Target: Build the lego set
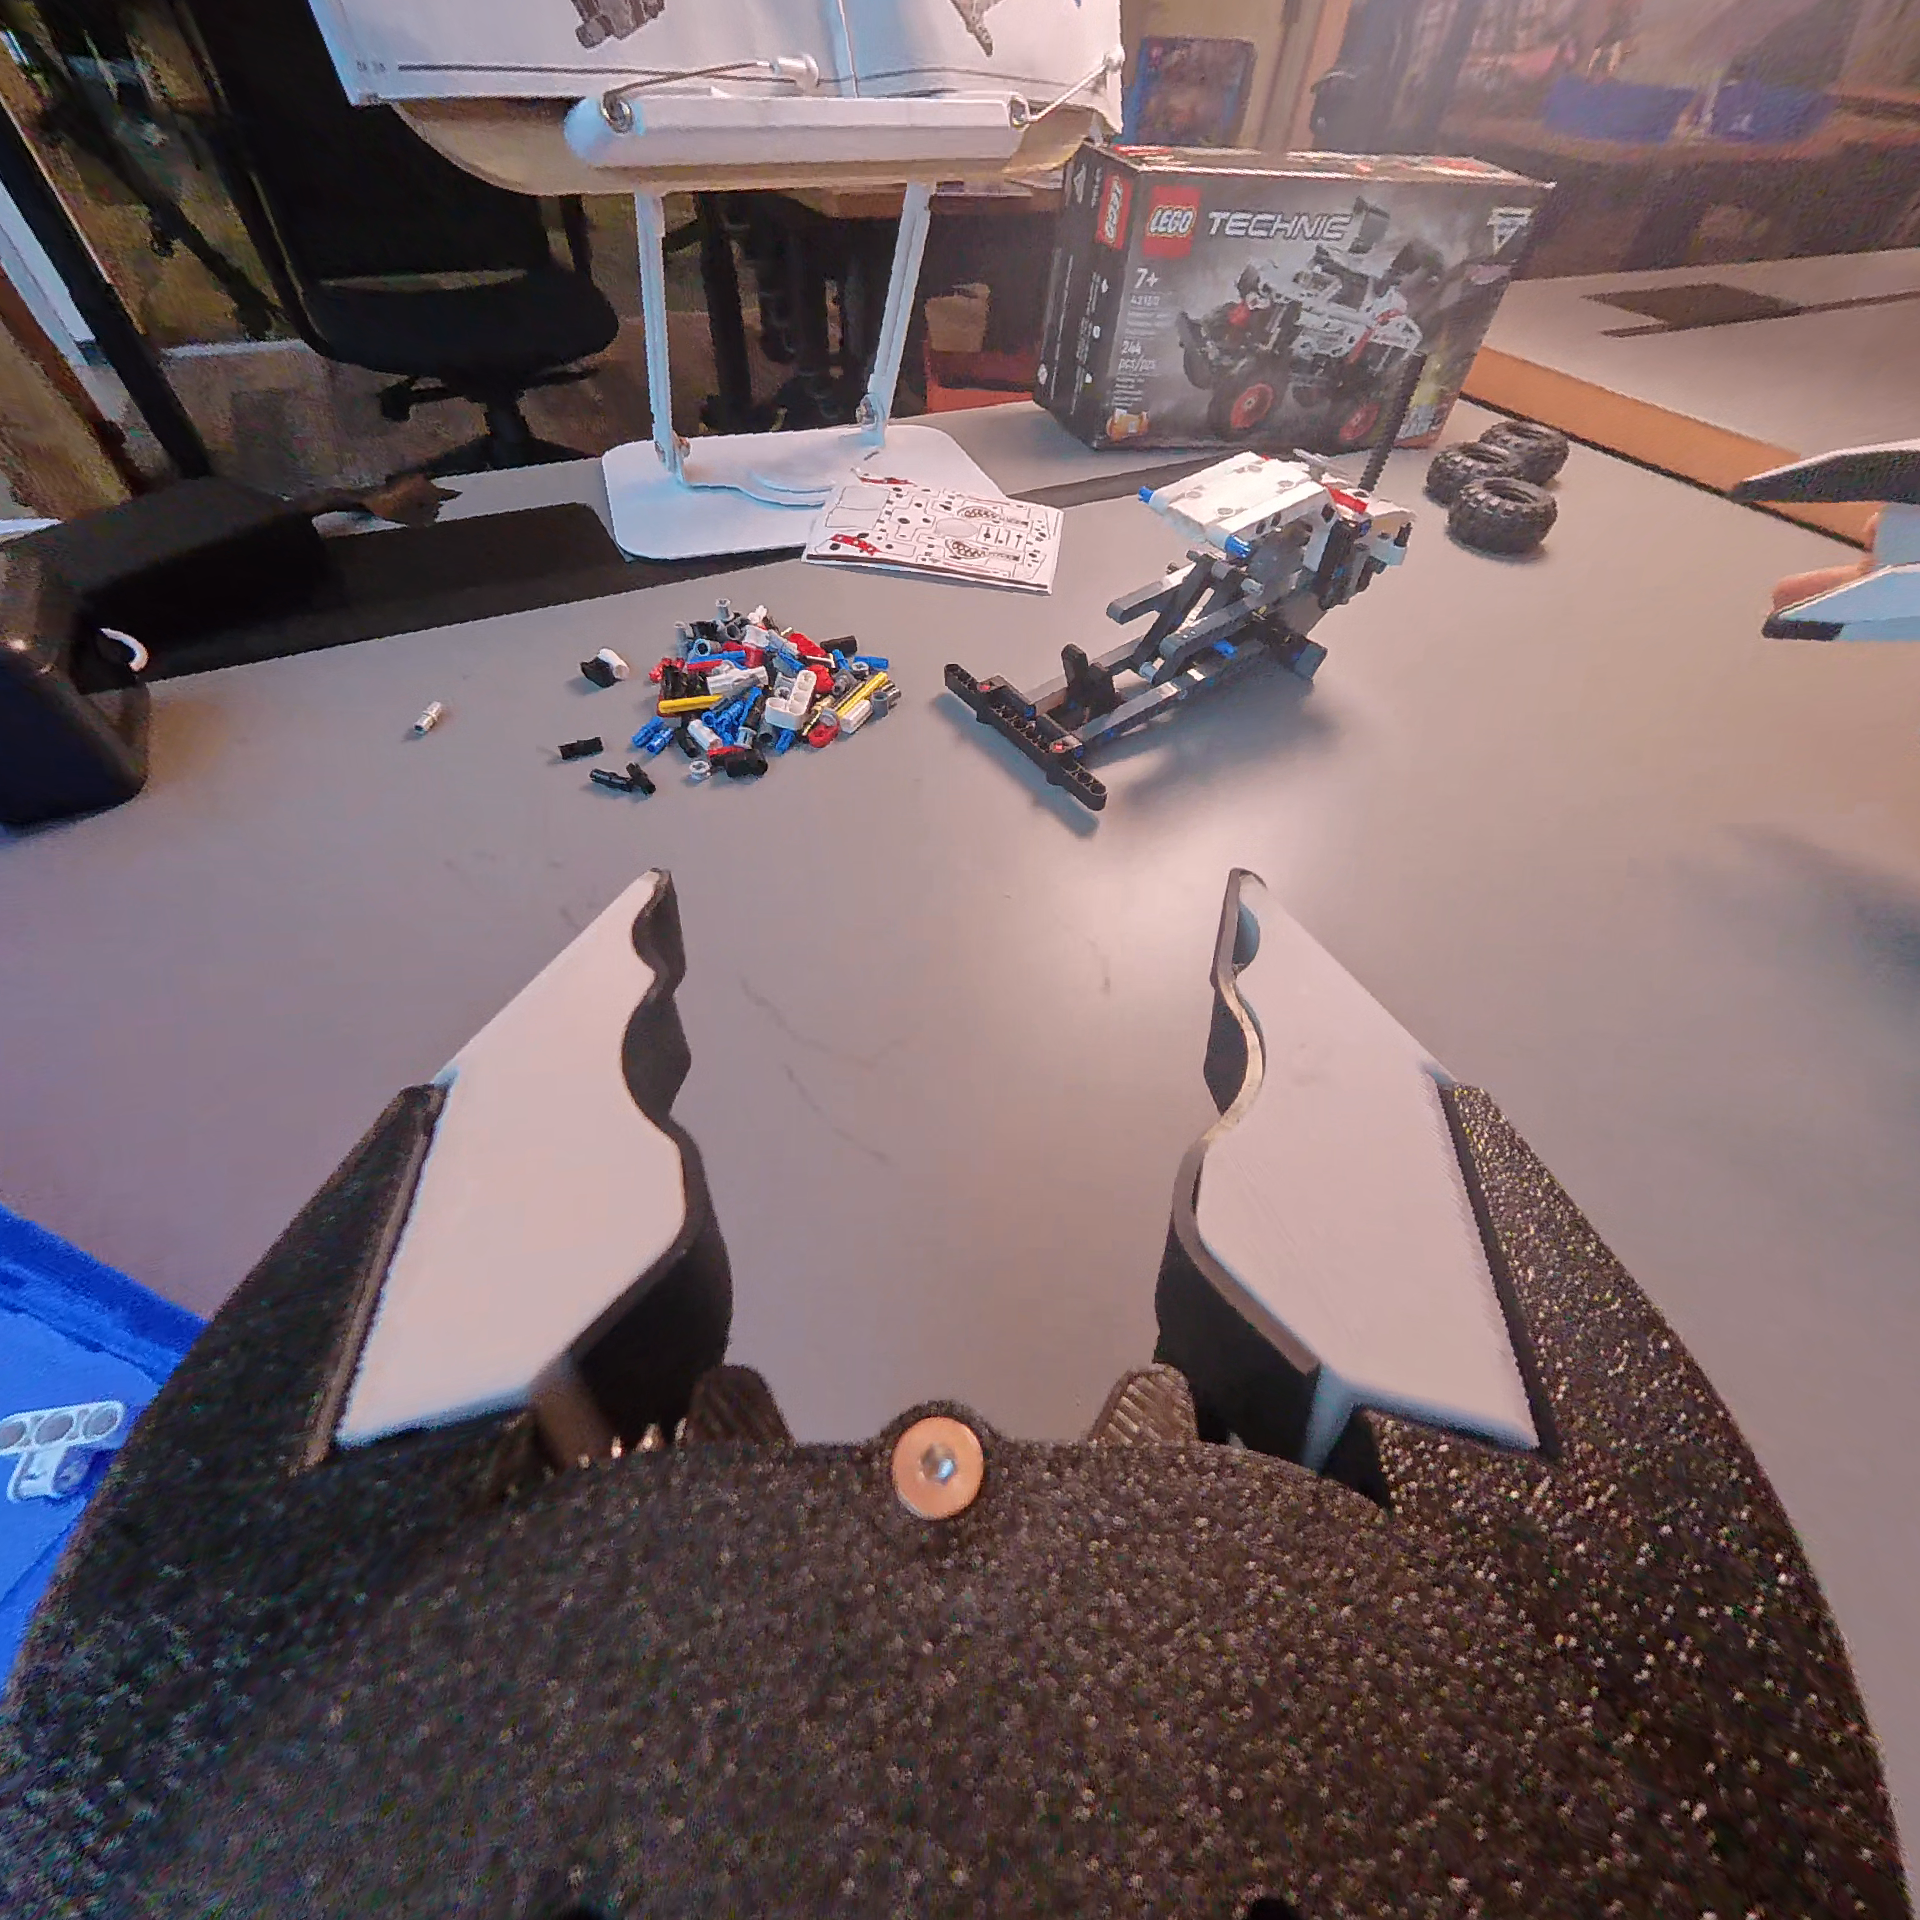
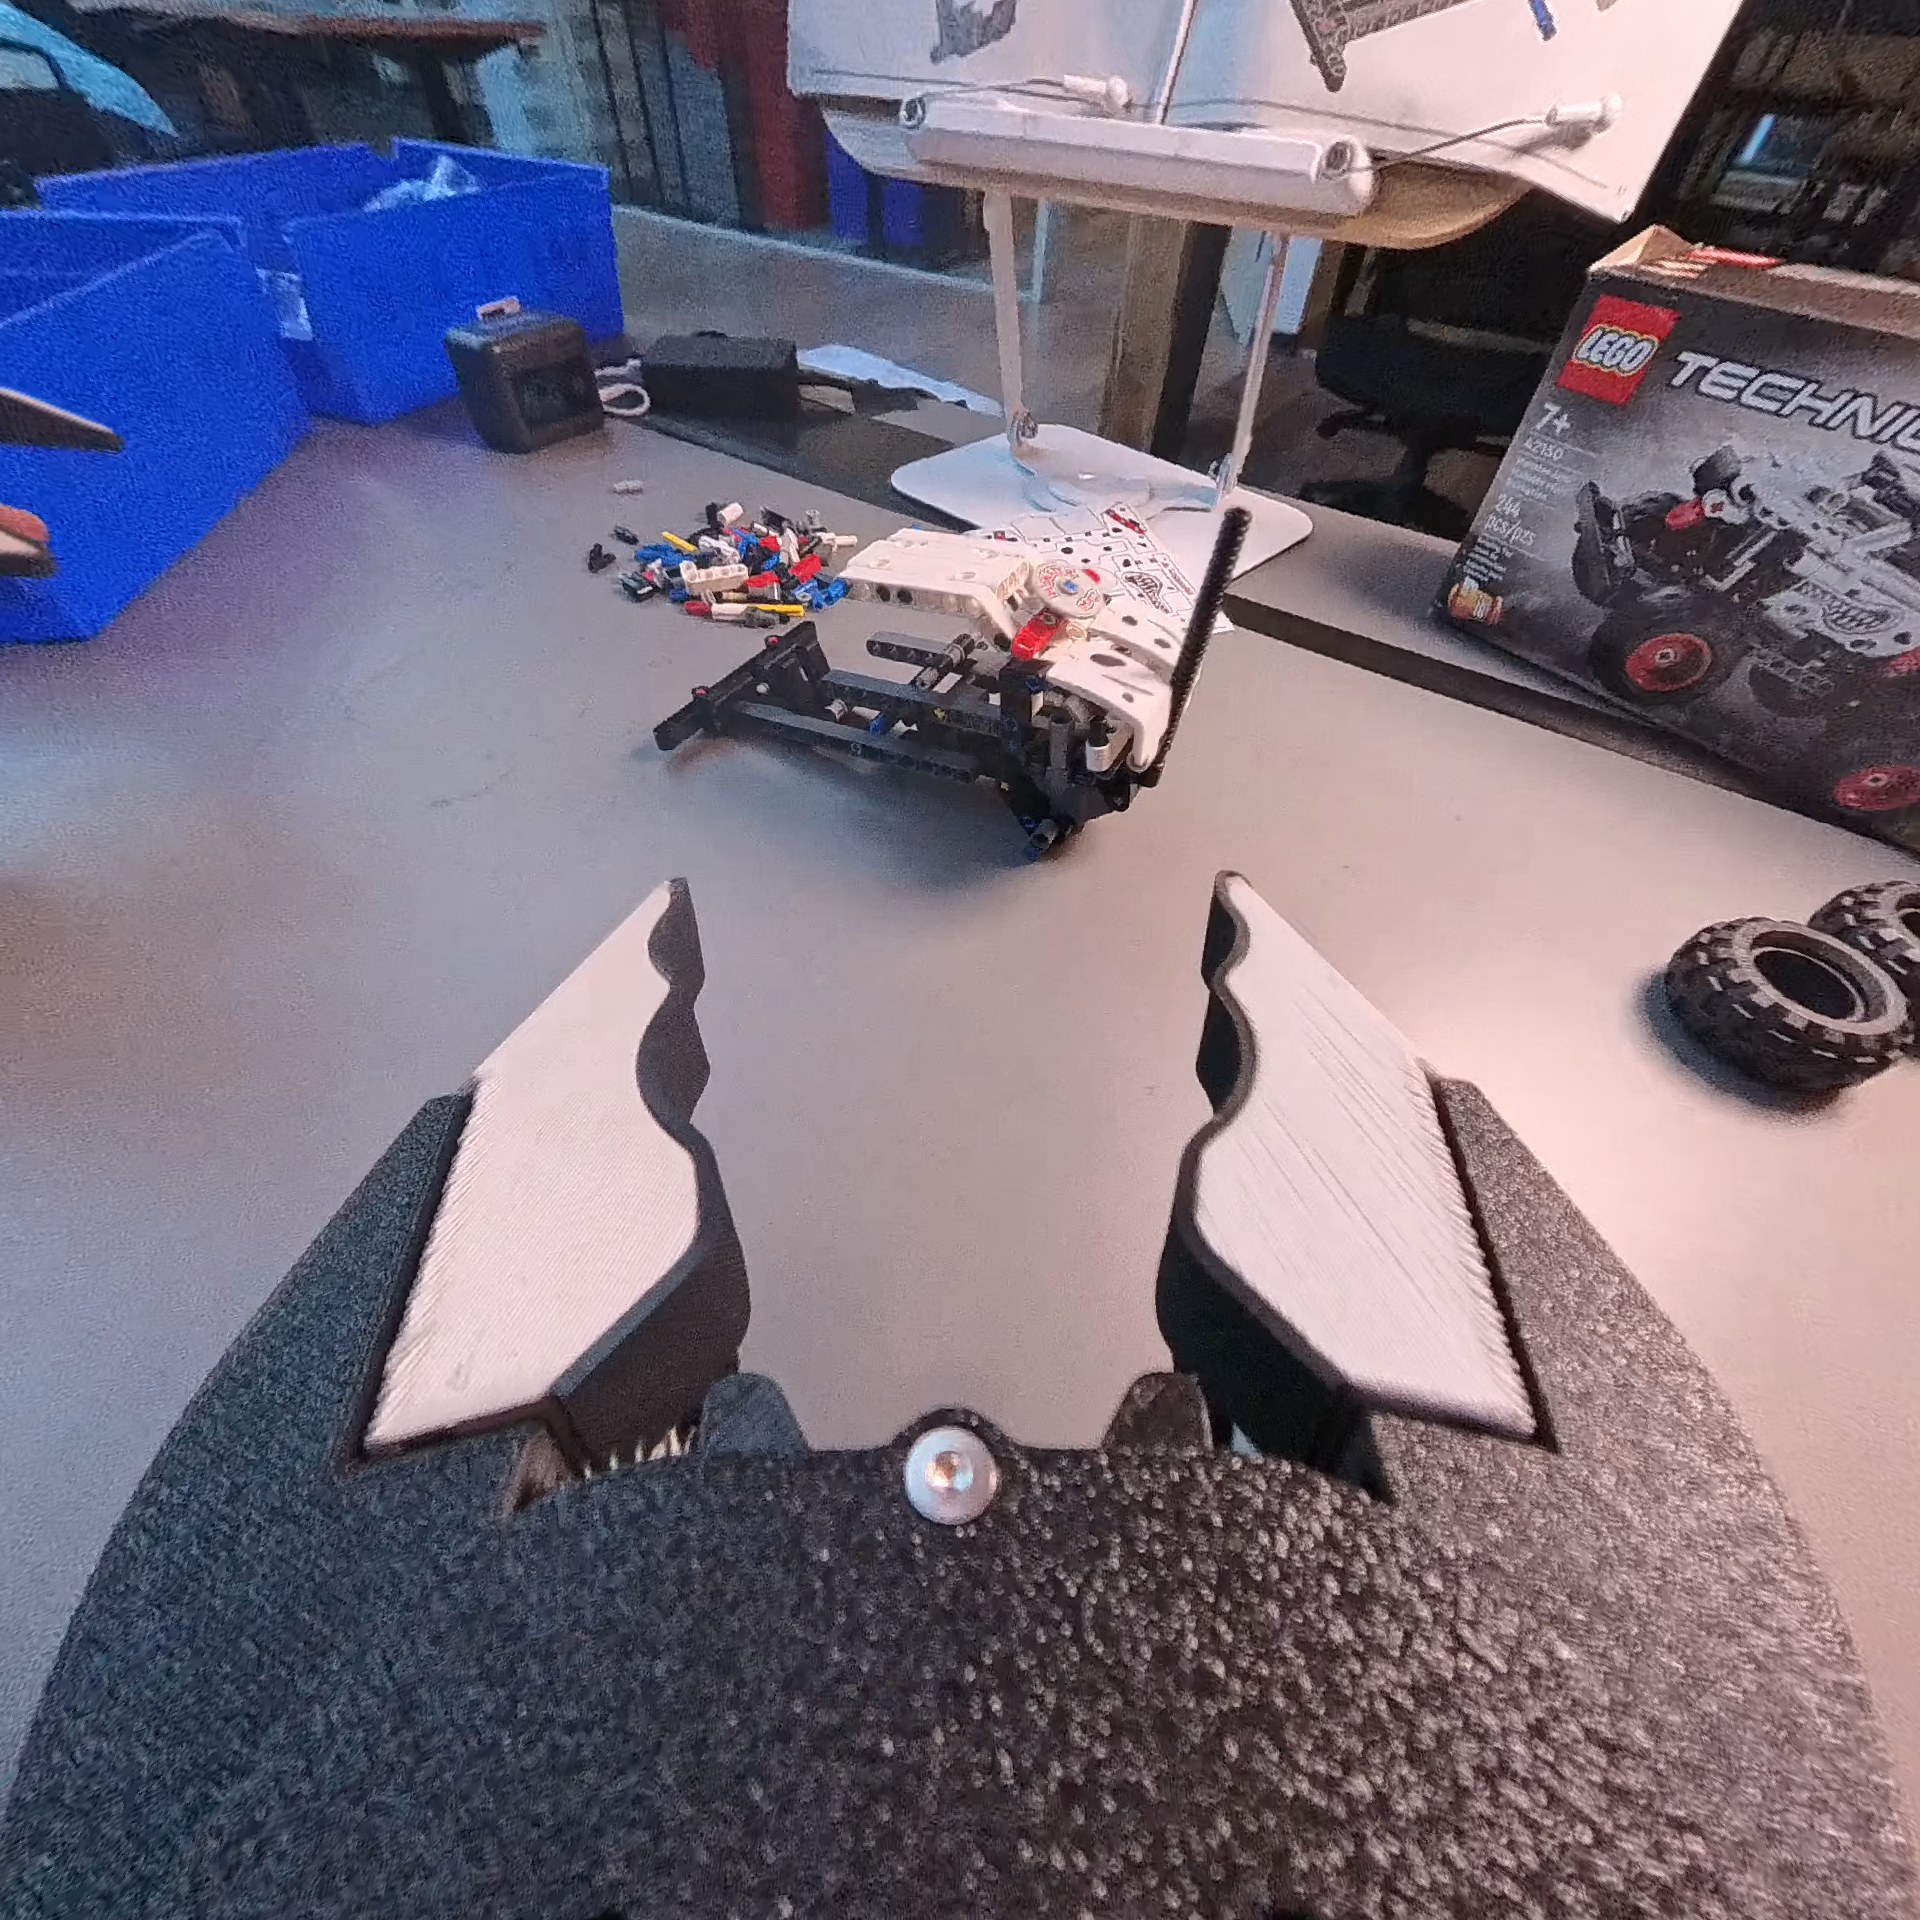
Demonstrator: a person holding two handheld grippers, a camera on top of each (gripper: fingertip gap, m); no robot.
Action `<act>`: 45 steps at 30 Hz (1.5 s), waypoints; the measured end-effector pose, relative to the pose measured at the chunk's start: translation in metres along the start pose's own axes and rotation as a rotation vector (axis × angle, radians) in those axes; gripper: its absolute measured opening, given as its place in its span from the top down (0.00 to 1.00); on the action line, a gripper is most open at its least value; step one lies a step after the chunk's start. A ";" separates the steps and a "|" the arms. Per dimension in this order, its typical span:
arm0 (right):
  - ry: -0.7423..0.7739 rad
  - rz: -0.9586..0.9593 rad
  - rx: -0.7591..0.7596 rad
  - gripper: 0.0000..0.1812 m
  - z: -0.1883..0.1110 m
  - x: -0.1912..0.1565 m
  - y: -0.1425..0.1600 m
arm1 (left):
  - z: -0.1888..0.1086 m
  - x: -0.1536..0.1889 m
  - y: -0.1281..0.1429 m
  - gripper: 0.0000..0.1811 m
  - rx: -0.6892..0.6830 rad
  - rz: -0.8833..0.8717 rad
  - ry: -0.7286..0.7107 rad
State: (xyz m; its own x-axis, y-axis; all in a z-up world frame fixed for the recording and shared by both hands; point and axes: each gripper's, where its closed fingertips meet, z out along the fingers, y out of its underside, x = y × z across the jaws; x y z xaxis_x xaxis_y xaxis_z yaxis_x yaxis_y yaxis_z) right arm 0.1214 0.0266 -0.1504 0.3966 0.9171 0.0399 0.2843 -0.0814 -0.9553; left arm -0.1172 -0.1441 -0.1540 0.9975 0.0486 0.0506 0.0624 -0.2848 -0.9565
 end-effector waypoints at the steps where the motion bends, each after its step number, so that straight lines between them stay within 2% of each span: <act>1: -0.004 -0.003 -0.005 0.46 0.001 -0.001 0.002 | 0.001 0.001 0.001 0.44 -0.005 0.003 0.000; 18: -0.014 -0.010 -0.009 0.47 0.004 -0.004 0.005 | 0.005 -0.001 0.004 0.45 -0.019 0.009 -0.015; 27: -0.025 -0.018 0.033 0.53 -0.002 -0.005 -0.002 | 0.004 0.006 0.000 0.47 -0.003 0.068 -0.004; 30: -0.028 -0.028 0.036 0.55 0.000 -0.005 -0.001 | 0.001 0.006 -0.005 0.55 0.029 0.075 -0.006; 33: -0.043 -0.037 0.044 0.57 0.003 -0.007 -0.001 | -0.002 0.006 -0.014 0.69 0.088 0.063 0.011; 38: -0.085 -0.063 0.156 0.72 0.005 -0.015 -0.021 | -0.001 0.003 -0.046 0.88 0.231 0.083 0.030; 41: -0.100 -0.055 0.194 0.82 0.012 -0.015 -0.034 | 0.009 -0.003 -0.068 0.93 0.294 0.123 0.013; 45: -0.102 -0.081 0.250 0.92 0.027 -0.011 -0.062 | 0.039 -0.009 -0.106 0.97 0.350 0.140 0.003</act>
State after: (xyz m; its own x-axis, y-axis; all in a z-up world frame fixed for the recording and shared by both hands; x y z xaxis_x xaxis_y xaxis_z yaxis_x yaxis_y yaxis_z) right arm 0.0759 0.0324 -0.1000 0.2874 0.9524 0.1017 0.0827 0.0811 -0.9933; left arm -0.1345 -0.0769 -0.0639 0.9958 0.0291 -0.0868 -0.0883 0.0561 -0.9945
